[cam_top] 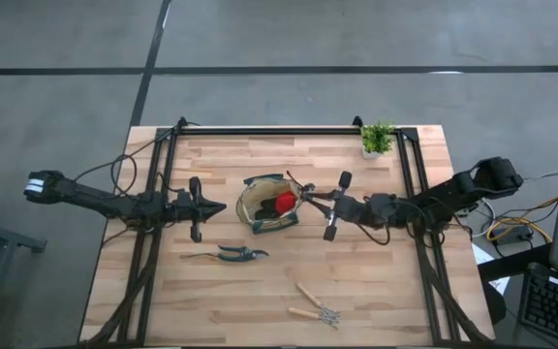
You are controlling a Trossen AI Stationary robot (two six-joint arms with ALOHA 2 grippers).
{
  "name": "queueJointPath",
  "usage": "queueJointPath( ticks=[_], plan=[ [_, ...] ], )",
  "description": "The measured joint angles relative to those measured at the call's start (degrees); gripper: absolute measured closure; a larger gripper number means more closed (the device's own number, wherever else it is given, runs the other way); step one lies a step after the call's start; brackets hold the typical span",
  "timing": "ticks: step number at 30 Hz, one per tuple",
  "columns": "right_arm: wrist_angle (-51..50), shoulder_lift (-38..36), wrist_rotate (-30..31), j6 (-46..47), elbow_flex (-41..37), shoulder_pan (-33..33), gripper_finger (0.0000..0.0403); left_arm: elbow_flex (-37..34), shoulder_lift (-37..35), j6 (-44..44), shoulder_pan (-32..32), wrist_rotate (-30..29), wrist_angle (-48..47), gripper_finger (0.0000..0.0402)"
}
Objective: Pick & Place Garden tools in Gardening bag
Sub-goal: Put the right green shear scissors into the brown gardening bag
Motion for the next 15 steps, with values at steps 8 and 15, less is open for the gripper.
queueJointPath(
  ticks=[8, 15],
  plan=[
    [0.8, 3.5, 0.5, 0.0, 0.1, -0.2, 0.0364, 0.0, 0.0, 0.0, 0.0, 0.0, 0.0, 0.0390],
    [0.7, 5.2, 0.6, -0.2, 0.3, -1.3, 0.0364, 0.0, 0.0, 0.0, 0.0, 0.0, -0.1, 0.0390]
  ],
)
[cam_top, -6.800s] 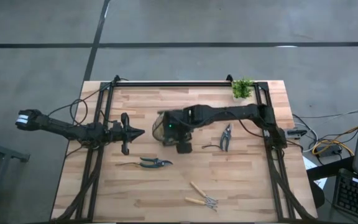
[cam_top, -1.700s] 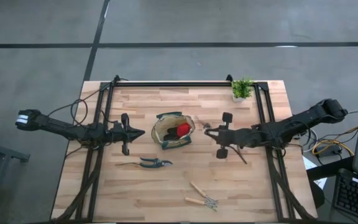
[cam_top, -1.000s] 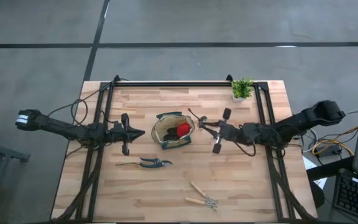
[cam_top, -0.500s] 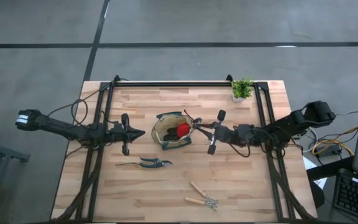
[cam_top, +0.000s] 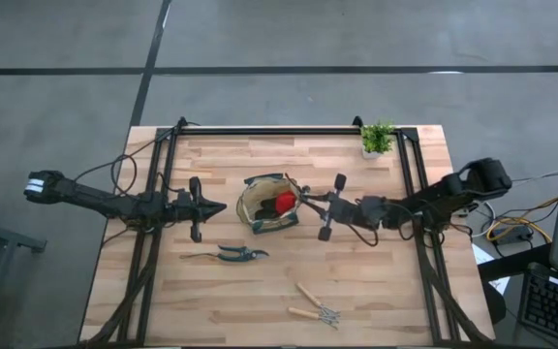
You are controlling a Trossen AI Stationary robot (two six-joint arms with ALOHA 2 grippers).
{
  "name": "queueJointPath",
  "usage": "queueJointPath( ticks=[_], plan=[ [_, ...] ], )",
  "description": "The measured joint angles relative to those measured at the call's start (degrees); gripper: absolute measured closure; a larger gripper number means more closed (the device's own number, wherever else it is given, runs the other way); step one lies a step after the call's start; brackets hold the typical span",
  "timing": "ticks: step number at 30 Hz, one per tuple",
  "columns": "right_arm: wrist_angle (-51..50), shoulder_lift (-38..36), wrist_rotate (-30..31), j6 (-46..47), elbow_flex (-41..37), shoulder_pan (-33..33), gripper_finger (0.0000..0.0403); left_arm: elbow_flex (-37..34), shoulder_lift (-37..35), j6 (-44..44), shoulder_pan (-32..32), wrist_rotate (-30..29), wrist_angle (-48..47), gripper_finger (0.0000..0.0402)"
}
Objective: Pick & Place Garden tools in Gardening bag
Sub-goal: Put the right green shear scissors into the brown gardening bag
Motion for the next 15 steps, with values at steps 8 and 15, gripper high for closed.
queueJointPath(
  ticks=[8, 15],
  plan=[
    [0.1, 1.0, 0.0, 2.1, 0.0, -1.8, 0.0351, 0.0, 0.0, 0.0, 0.0, 0.0, 0.0, 0.0390],
    [0.7, 0.9, -0.2, 3.3, 0.0, -2.0, 0.0356, 0.0, 0.0, 0.0, 0.0, 0.0, 0.0, 0.0390]
  ],
)
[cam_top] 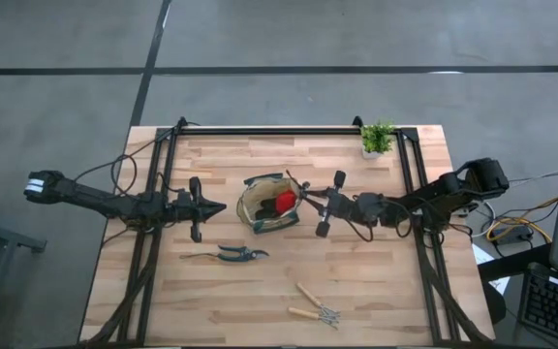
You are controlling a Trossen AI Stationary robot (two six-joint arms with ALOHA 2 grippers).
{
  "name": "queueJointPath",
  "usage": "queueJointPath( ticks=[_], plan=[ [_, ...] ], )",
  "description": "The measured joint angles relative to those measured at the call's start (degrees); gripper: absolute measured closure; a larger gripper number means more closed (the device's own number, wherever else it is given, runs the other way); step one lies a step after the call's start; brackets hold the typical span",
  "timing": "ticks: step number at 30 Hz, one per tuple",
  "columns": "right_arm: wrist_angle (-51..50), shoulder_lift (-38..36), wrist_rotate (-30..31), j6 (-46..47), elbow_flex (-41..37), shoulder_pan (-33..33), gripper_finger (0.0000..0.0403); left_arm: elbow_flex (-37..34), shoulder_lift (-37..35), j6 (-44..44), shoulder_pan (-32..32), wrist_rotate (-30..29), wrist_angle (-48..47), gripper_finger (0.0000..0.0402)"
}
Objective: Pick & Place Garden tools in Gardening bag
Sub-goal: Put the right green shear scissors into the brown gardening bag
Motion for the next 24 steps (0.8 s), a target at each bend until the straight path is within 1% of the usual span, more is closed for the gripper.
queueJointPath(
  ticks=[5, 10, 16, 22, 24],
  plan=[
    [1.4, -0.1, 1.2, -1.5, 0.0, 0.0, 0.0356, 0.0, 0.0, 0.0, 0.0, 0.0, 0.0, 0.0390],
    [1.4, 0.0, 1.2, -0.5, 0.0, 0.0, 0.0355, 0.0, 0.0, 0.0, 0.0, 0.0, 0.0, 0.0390],
    [0.6, 0.1, -2.9, 3.1, 0.0, 0.0, 0.0355, 0.0, 0.0, 0.0, 0.0, 0.0, 0.0, 0.0390],
    [-1.5, 0.1, -3.1, 2.7, 0.0, -0.1, 0.0353, 0.0, 0.0, 0.0, 0.0, 0.0, 0.0, 0.0390],
    [-2.4, 0.1, -4.0, 2.8, 0.0, -0.2, 0.0352, 0.0, 0.0, 0.0, 0.0, 0.0, 0.0, 0.0390]
  ],
)
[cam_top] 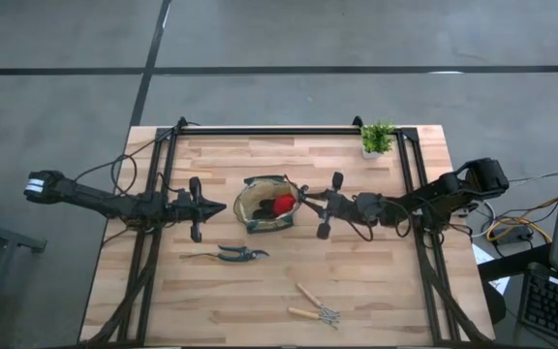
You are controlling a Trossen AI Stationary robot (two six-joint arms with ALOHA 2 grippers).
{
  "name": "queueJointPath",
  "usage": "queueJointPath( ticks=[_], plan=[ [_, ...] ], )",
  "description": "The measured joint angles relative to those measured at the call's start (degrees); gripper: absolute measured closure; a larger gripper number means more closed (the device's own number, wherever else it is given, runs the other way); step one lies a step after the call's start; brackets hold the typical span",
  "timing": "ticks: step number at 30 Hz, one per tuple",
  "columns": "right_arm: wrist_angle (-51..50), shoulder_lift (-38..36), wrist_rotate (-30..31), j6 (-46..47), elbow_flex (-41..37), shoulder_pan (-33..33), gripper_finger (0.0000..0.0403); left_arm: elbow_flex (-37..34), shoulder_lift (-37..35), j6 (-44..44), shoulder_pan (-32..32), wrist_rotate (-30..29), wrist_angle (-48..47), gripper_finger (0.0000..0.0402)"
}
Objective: Pick & Place Garden tools in Gardening bag
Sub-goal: Put the right green shear scissors into the brown gardening bag
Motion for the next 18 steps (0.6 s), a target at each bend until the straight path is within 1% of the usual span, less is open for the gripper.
queueJointPath(
  ticks=[6, 13, 18],
  plan=[
    [-3.0, 0.0, -0.8, 0.0, 0.0, -0.1, 0.0351, 0.0, 0.0, 0.0, 0.0, 0.0, 0.0, 0.0390],
    [-3.2, 0.0, -0.3, 0.3, 0.0, -0.6, 0.0338, 0.0, 0.0, 0.0, 0.0, 0.0, 0.0, 0.0390],
    [-4.2, 0.0, -0.4, 6.5, 0.0, -1.1, 0.0318, 0.0, 0.0, 0.0, 0.0, 0.0, 0.0, 0.0390]
  ],
)
